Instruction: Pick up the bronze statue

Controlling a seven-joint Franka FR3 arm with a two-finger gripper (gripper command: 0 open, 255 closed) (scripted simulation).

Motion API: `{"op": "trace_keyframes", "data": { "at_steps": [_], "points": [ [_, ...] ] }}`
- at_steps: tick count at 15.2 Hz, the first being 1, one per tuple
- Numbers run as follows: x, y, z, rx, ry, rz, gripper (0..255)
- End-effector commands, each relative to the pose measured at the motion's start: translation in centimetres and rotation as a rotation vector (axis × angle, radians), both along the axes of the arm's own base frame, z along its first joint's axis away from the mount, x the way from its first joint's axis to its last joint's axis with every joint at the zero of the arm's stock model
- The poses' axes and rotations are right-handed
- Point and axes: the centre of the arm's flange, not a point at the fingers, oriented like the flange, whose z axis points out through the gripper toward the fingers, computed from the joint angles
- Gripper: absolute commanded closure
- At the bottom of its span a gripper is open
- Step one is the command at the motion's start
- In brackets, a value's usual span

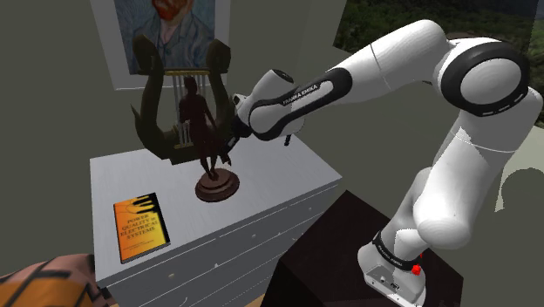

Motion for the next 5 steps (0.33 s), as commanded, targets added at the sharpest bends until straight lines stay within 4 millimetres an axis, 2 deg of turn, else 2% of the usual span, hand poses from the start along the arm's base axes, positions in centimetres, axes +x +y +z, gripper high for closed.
{"op": "trace_keyframes", "data": {
  "at_steps": [1, 3, 5],
  "points": [
    [0.1, 0.0, 1.3, 0.001, -0.003, 0.000, 255],
    [0.1, 0.0, 2.4, 0.001, -0.003, 0.000, 255],
    [0.1, 0.0, 2.5, 0.001, -0.003, 0.000, 255]
  ]
}}
